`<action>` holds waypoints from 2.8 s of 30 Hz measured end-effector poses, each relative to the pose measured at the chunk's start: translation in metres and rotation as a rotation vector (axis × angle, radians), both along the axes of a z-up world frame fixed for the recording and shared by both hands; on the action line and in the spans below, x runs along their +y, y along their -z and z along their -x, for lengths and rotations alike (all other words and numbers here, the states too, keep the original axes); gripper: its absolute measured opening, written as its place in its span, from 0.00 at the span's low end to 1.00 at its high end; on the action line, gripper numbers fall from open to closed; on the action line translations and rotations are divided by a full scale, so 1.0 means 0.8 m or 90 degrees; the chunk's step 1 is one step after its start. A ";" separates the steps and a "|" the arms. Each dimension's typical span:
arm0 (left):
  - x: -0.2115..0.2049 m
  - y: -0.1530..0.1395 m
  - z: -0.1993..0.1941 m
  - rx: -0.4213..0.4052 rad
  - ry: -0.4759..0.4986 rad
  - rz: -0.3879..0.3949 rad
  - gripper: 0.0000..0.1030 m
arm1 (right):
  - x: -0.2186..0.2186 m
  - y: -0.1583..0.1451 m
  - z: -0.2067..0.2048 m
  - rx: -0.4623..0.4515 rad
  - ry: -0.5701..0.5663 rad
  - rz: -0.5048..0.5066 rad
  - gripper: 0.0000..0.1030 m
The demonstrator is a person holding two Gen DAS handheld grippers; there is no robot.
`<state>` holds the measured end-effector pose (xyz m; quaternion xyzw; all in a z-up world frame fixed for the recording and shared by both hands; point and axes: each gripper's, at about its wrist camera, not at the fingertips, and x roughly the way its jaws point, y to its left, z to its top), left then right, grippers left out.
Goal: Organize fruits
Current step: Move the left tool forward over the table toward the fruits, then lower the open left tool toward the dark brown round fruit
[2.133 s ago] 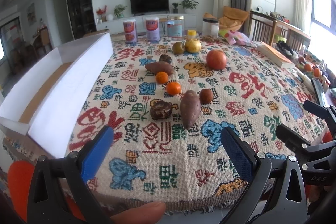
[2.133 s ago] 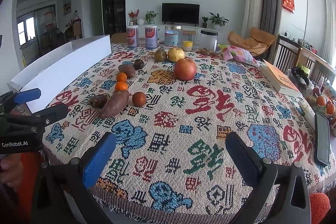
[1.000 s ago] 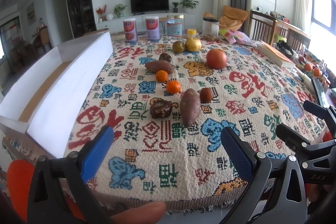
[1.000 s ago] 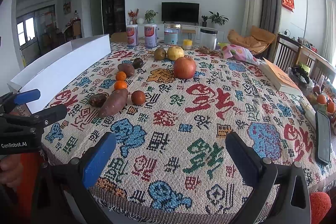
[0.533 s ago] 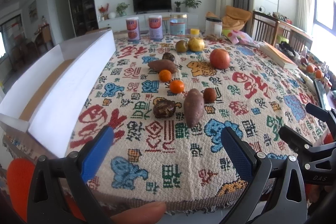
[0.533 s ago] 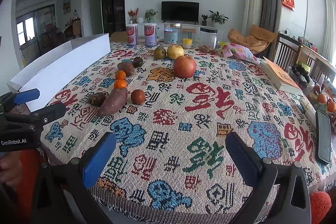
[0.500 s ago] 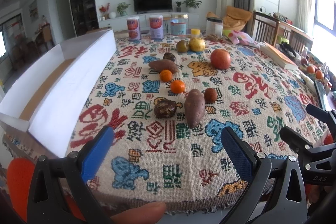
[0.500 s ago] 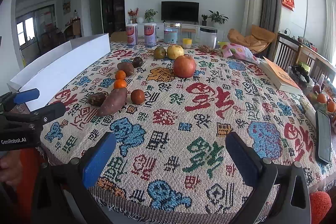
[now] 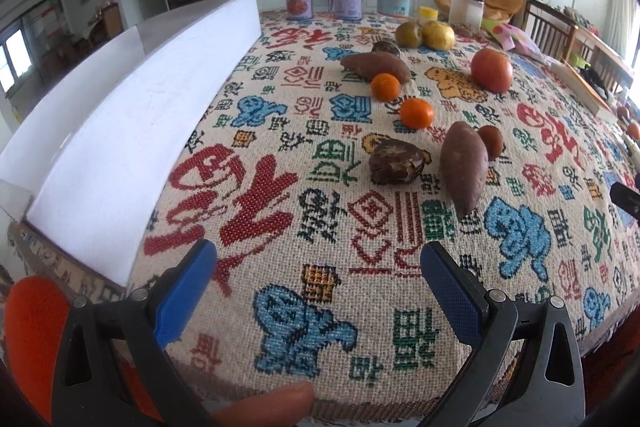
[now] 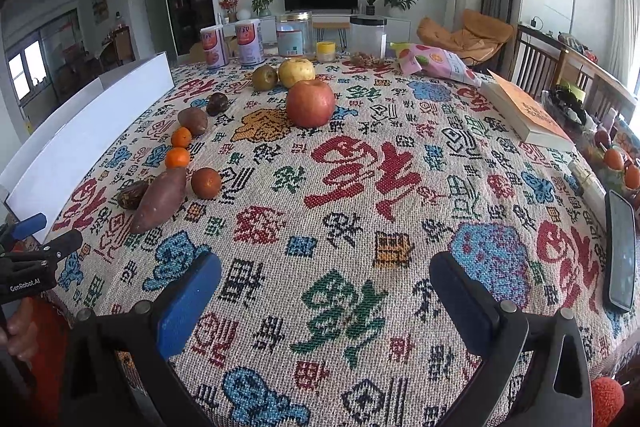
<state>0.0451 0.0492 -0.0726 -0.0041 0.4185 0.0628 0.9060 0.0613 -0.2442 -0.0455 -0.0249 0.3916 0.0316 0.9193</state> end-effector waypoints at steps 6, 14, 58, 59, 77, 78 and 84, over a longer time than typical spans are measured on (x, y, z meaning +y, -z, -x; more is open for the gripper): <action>0.015 0.022 -0.018 0.029 -0.022 -0.004 0.99 | -0.016 0.034 -0.061 0.029 0.023 0.085 1.00; 0.025 0.034 -0.028 0.049 -0.034 0.035 1.00 | -0.032 0.064 -0.084 0.058 0.049 0.068 1.00; 0.024 0.035 -0.028 0.075 -0.039 0.041 1.00 | -0.045 0.071 -0.086 0.085 0.057 0.008 1.00; 0.024 0.035 -0.028 0.075 -0.039 0.041 1.00 | -0.045 0.071 -0.086 0.085 0.057 0.008 1.00; 0.024 0.035 -0.027 0.075 -0.037 0.040 1.00 | -0.045 0.071 -0.086 0.085 0.057 0.008 1.00; 0.024 0.035 -0.027 0.075 -0.037 0.040 1.00 | -0.045 0.071 -0.086 0.085 0.057 0.008 1.00; 0.024 0.035 -0.026 0.075 -0.037 0.040 1.00 | -0.045 0.071 -0.086 0.085 0.057 0.008 1.00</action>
